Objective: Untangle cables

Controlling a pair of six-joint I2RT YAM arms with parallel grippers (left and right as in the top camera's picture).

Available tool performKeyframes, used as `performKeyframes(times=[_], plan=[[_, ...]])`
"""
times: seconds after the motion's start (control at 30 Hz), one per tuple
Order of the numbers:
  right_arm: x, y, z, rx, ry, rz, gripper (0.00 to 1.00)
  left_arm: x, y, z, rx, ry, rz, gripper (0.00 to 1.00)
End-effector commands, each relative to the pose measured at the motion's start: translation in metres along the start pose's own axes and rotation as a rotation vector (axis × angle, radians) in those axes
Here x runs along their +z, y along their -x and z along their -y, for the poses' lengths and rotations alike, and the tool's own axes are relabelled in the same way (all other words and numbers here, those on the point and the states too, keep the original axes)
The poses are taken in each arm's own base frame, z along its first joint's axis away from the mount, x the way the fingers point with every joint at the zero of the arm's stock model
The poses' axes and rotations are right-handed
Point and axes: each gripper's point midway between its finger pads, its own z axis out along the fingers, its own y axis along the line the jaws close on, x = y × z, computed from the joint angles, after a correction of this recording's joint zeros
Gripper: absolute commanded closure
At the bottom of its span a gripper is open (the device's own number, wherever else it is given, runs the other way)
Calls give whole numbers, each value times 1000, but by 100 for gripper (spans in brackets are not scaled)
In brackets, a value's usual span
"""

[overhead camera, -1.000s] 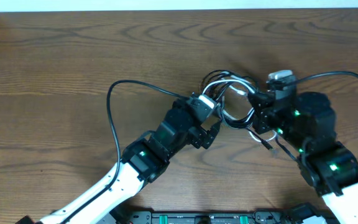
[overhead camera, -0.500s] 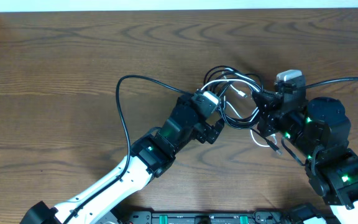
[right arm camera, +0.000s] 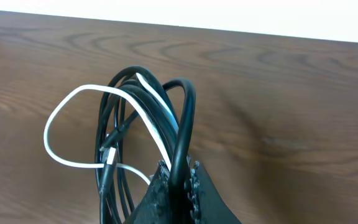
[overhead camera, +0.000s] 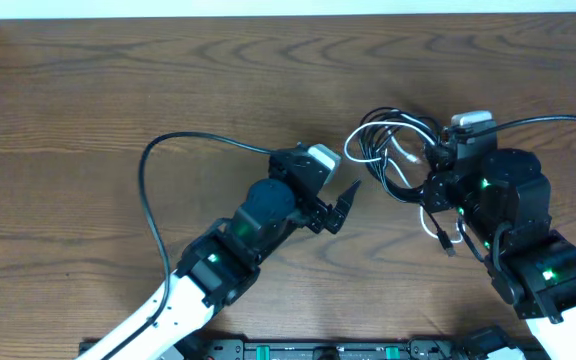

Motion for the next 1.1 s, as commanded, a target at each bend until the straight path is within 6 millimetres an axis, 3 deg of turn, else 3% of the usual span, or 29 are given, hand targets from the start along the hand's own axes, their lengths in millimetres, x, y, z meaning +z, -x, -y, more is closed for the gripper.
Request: performKeyframes(times=[0.0, 0.17, 0.37, 0.77, 0.87, 0.93, 0.97, 1.0, 1.03, 1.07], plan=[[-3, 12, 6, -9, -38, 37, 99, -15, 28, 15, -62, -84, 79, 4], [-2, 14, 4, -8, -28, 47, 99, -3, 28, 17, 54, -90, 97, 2], [-2, 13, -2, -9, 3, 42, 99, 39, 17, 18, 217, -88, 115, 1], [-3, 11, -13, -7, 68, 32, 99, 73, 14, 19, 217, -87, 181, 2], [-3, 11, -16, -8, 84, 30, 99, 75, 19, 19, 224, -86, 212, 18], [-3, 10, -17, -8, 91, 28, 99, 76, 24, 20, 237, -84, 239, 40], [-3, 10, -18, -8, 98, 27, 99, 76, 25, 20, 246, -82, 246, 65], [-4, 10, -19, -7, 103, 26, 99, 76, 26, 20, 252, -81, 252, 81], [-4, 10, -19, -7, 103, 26, 93, 76, 25, 20, 255, -81, 251, 92], [-4, 9, -19, -4, 105, 24, 90, 77, 25, 20, 255, -81, 250, 92]])
